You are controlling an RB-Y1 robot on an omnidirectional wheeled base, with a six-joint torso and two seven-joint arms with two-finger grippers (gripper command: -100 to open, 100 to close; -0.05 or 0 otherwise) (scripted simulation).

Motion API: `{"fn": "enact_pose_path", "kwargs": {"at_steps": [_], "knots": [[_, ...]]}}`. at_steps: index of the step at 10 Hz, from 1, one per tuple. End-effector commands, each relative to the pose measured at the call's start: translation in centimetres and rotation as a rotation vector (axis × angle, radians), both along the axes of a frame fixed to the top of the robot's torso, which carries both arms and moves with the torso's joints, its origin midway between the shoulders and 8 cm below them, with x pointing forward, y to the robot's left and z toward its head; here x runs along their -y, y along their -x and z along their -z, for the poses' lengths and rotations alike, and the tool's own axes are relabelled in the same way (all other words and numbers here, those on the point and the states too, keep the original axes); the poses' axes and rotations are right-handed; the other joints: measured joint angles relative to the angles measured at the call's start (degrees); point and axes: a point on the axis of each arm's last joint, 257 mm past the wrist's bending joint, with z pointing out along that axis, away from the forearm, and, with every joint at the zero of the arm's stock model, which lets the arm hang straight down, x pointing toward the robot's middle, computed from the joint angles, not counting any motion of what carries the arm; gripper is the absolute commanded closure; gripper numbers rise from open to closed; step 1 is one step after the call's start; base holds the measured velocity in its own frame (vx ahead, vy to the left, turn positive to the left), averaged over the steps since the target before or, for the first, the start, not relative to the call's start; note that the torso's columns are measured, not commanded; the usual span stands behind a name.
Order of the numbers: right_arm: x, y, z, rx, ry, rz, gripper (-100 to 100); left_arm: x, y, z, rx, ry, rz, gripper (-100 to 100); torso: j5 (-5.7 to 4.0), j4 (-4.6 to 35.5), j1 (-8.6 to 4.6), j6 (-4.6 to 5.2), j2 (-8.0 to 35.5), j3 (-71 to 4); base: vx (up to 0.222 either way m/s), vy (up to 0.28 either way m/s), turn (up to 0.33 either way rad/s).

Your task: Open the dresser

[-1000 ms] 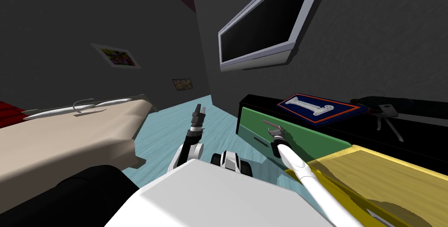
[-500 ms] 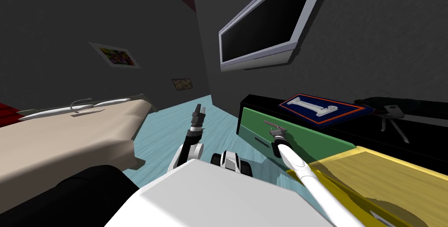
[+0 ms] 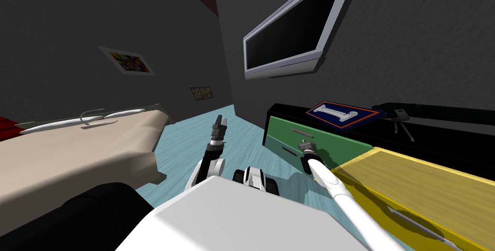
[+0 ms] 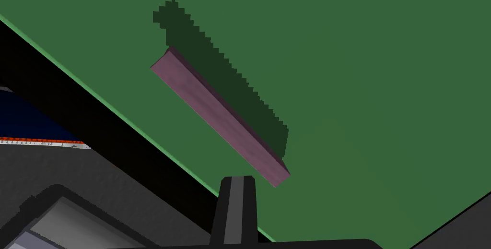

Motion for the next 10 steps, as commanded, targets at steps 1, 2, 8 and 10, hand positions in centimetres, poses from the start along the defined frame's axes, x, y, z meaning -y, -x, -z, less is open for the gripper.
{"fn": "enact_pose_path", "kwargs": {"at_steps": [1, 2, 8, 10], "knots": [[1.1, 0.3, -0.3, -0.014, 0.048, 0.002, -100, 0.0, 0.0, 0.0, 0.0, 0.0, 0.0, 0, -0.06, -0.1, -0.18, -0.02, -0.3, -0.2, 0.119, 0.045, 0.006], [1.4, 0.4, -0.4, -0.018, 0.064, 0.003, -100, 0.0, 0.0, 0.0, 0.0, 0.0, 0.0, 0, -0.04, -0.2, -0.09, -0.02, -0.8, -0.5, 0.195, 0.073, 0.002], [4.5, 1.3, -1.2, -0.06, 0.201, 0.014, -100, 0.0, 0.0, 0.0, 0.0, 0.0, 0.0, 0, -0.02, 0.1, -0.04, 0.01, 0.4, 0.2, 0.151, 0.068, 0.005], [4.1, 1.0, -1.1, -0.054, 0.183, 0.013, -100, 0.0, 0.0, 0.0, 0.0, 0.0, 0.0, 0, -0.01, 0.0, 0.0, 0.0, 0.2, 0.1, 0.036, 0.019, 0.001]]}}
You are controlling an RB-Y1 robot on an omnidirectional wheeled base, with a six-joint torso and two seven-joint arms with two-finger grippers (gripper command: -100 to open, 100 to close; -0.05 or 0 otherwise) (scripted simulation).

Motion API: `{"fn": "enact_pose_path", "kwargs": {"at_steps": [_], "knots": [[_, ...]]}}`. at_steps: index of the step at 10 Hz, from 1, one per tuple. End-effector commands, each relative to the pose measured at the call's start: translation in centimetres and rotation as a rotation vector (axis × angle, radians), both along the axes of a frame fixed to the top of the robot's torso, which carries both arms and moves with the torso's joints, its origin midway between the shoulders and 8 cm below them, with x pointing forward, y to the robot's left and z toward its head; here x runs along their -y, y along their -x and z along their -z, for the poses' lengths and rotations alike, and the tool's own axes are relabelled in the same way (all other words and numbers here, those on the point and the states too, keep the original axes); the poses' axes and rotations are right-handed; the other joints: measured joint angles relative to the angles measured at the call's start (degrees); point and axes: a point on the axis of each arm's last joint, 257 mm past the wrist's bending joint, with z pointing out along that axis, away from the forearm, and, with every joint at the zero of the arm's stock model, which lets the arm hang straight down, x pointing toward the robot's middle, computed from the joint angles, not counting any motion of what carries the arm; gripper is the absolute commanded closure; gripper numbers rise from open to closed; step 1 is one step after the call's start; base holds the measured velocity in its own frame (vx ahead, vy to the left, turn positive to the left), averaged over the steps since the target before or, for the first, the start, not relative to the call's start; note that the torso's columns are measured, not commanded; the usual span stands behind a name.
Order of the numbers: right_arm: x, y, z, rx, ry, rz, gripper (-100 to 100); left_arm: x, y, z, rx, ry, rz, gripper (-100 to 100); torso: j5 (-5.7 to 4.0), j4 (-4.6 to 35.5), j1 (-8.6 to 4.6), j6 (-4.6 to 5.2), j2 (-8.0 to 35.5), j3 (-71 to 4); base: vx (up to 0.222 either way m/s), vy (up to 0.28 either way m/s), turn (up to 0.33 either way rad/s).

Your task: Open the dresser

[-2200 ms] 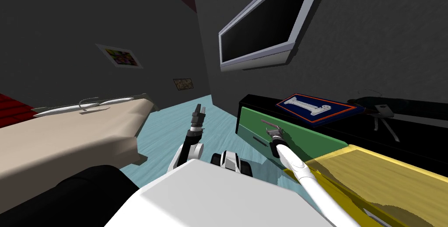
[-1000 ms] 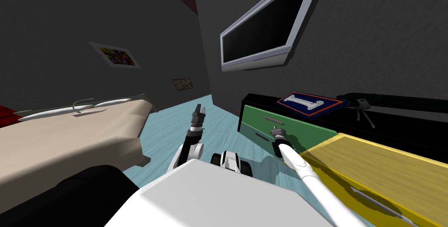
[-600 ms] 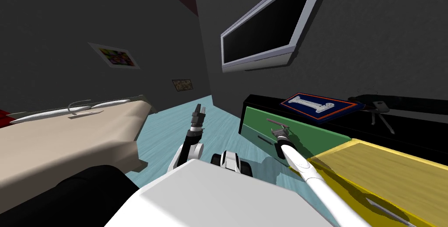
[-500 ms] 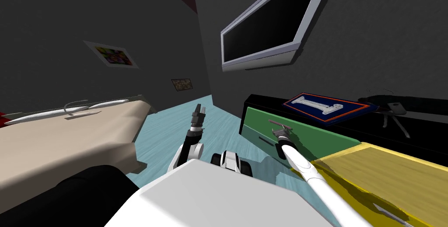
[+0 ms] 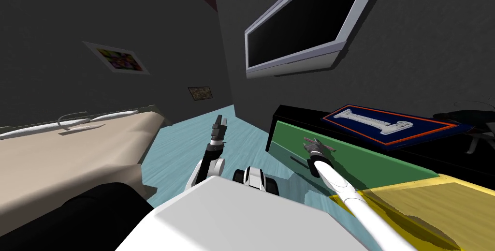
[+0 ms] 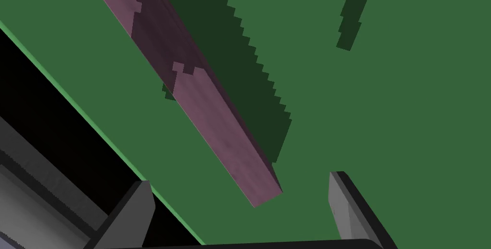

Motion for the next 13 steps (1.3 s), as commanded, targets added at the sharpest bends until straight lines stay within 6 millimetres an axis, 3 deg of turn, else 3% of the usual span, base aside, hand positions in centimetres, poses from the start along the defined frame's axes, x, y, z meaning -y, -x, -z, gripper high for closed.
{"fn": "enact_pose_path", "kwargs": {"at_steps": [1, 6, 7, 10, 11, 12, 13], "knots": [[0.0, 0.0, 0.0, 0.0, -0.001, 0.0, 100, 0.0, 0.0, 0.0, 0.0, 0.0, 0.0, 0, -0.02, 0.0, -0.05, 0.0, 0.0, 0.0, 0.0, 0.0, 0.0], [-6.9, -0.8, -0.4, 0.0, 0.004, -0.172, 100, 0.0, 0.0, 0.0, 0.0, 0.0, 0.0, 0, 0.02, 0.0, 0.11, 0.01, -0.2, -0.1, 0.022, 0.077, -0.329], [-6.9, -0.8, -0.4, 0.0, 0.004, -0.172, 100, 0.0, 0.0, 0.0, 0.0, 0.0, 0.0, 0, 0.02, 0.0, 0.1, -0.03, -0.2, -0.1, 0.009, 0.068, -0.104], [-9.9, -0.7, -0.6, -0.001, 0.003, -0.245, 100, 0.0, 0.0, 0.0, 0.0, 0.0, 0.0, 0, -0.01, 0.0, -0.01, 0.01, -0.1, -0.1, 0.009, 0.049, -0.215], [-9.2, -0.6, -0.6, -0.001, 0.005, -0.229, 100, 0.0, 0.0, 0.0, 0.0, 0.0, 0.0, 0, 0.02, 0.0, 0.1, -0.01, -0.1, -0.1, 0.002, 0.032, -0.045], [-9.5, -0.2, -0.5, 0.001, 0.037, -0.226, -100, 0.0, 0.0, 0.0, 0.0, 0.0, 0.0, 0, 0.01, 0.0, 0.03, -0.06, -0.1, -0.1, 0.067, -0.01, 0.026], [-9.6, 0.0, -0.4, 0.002, 0.052, -0.223, -100, 0.0, 0.0, 0.0, 0.0, 0.0, 0.0, 0, -0.02, -0.1, -0.07, -0.03, -0.3, -0.2, 0.1, -0.019, 0.021]]}}
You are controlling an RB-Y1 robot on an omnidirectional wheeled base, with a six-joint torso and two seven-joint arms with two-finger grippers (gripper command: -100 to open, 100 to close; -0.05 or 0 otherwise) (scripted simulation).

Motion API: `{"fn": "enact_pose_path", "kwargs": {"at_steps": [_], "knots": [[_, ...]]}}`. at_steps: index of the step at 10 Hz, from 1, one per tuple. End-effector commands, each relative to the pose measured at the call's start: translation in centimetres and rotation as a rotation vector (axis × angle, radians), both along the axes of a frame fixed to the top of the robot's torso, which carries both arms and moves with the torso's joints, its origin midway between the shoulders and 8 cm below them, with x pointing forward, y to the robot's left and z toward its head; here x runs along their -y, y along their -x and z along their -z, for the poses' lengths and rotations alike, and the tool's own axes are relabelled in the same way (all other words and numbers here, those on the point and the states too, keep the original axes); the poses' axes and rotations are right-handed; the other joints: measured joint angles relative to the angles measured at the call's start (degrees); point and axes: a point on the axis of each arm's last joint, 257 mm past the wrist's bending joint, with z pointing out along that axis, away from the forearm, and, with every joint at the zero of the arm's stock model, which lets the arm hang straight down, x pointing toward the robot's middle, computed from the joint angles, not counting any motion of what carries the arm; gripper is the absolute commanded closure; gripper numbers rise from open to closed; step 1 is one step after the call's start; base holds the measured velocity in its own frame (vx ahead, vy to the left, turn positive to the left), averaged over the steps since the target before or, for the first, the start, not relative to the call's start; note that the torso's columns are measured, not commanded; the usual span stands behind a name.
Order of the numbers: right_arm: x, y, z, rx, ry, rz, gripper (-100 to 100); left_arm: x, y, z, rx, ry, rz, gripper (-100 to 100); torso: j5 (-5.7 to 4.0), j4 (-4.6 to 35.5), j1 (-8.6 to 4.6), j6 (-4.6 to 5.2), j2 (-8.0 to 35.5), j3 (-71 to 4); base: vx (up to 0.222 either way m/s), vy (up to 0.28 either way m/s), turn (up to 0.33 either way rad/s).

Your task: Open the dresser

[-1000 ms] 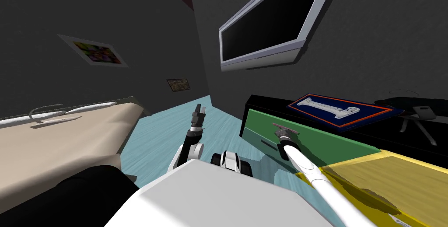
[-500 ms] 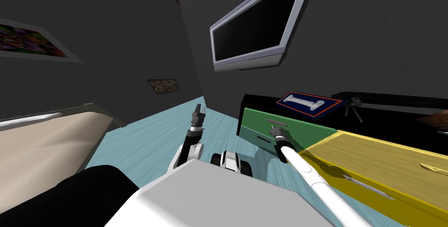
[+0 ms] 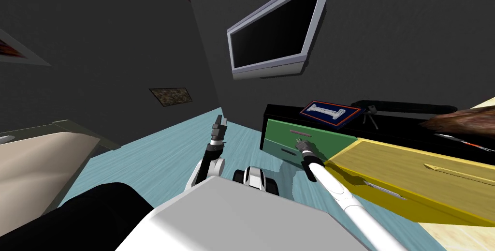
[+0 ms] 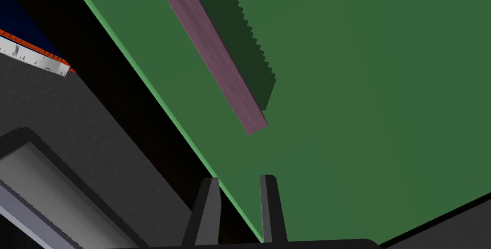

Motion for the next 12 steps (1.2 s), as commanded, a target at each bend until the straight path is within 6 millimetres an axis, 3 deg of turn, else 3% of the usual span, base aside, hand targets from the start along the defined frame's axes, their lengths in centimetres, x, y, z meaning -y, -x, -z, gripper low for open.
{"fn": "enact_pose_path", "kwargs": {"at_steps": [1, 12], "knots": [[-0.3, 0.6, 0.1, 0.012, 0.052, 0.012, -100, 0.0, 0.0, 0.0, 0.0, 0.0, 0.0, 0, 0.0, 0.0, 0.02, 0.01, 0.0, 0.0, 0.099, -0.05, 0.017], [-1.8, 2.9, 0.5, 0.054, 0.209, 0.048, -100, 0.0, 0.0, 0.0, 0.0, 0.0, 0.0, 0, 0.05, 0.0, 0.16, 0.02, 0.2, 0.1, 0.101, -0.03, 0.018]]}}
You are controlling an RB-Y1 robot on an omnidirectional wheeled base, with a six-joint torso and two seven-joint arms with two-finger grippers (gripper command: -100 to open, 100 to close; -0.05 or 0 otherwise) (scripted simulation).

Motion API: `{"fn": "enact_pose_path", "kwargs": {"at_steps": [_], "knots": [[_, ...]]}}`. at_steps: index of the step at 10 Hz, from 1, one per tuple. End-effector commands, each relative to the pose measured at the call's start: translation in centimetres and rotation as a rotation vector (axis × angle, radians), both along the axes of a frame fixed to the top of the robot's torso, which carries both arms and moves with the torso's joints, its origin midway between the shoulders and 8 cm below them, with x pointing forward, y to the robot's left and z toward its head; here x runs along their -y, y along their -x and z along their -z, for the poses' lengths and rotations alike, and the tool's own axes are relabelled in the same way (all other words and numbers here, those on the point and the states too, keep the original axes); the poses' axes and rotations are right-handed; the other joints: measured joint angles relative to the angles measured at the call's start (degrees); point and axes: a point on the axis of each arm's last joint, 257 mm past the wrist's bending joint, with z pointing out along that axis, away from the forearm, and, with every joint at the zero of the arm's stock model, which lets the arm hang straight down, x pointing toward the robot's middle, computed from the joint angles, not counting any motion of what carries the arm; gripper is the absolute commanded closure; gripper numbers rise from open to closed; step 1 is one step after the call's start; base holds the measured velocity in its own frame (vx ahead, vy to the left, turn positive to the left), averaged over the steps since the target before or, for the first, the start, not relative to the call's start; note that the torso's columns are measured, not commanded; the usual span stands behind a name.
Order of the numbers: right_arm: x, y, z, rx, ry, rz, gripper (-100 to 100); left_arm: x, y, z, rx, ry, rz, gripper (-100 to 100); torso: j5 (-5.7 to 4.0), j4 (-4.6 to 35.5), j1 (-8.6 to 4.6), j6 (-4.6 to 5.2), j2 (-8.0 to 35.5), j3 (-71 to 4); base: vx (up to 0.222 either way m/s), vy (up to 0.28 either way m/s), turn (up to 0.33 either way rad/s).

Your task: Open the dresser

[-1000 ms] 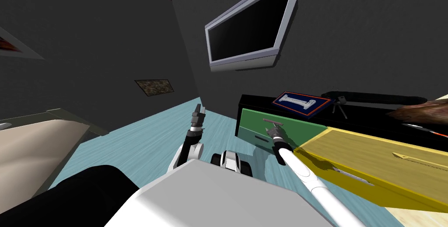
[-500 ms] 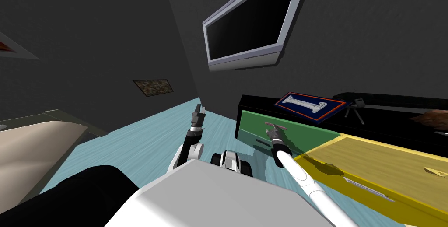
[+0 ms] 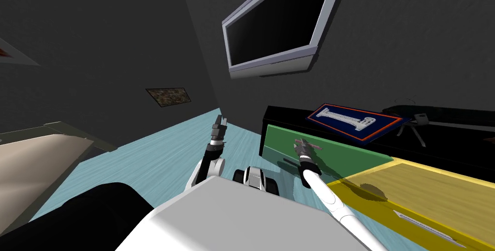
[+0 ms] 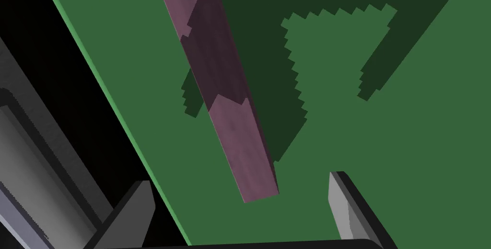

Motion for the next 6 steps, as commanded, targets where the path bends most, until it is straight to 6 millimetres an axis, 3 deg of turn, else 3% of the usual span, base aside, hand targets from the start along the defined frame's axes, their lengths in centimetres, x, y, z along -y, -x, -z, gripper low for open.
{"fn": "enact_pose_path", "kwargs": {"at_steps": [1, 2, 6], "knots": [[0.01, 0.03, -0.05, 0.002, 0.003, 0.001, -100, 0.0, 0.0, 0.0, 0.0, 0.0, 0.0, 0, 0.01, 0.0, 0.03, 0.0, 0.2, 0.1, 0.011, -0.003, 0.0], [0.01, 0.02, -0.05, 0.002, 0.003, 0.001, 100, 0.0, 0.0, 0.0, 0.0, 0.0, 0.0, 0, 0.01, 0.1, 0.04, 0.0, 0.2, 0.1, 0.005, -0.001, 0.0], [-0.44, -0.02, -0.32, 0.0, 0.002, -0.018, 100, 0.01, -0.01, -0.01, 0.0, 0.0, 0.0, 0, 0.04, 0.1, 0.12, -0.01, 0.2, 0.2, -0.153, 0.055, -0.046]]}}
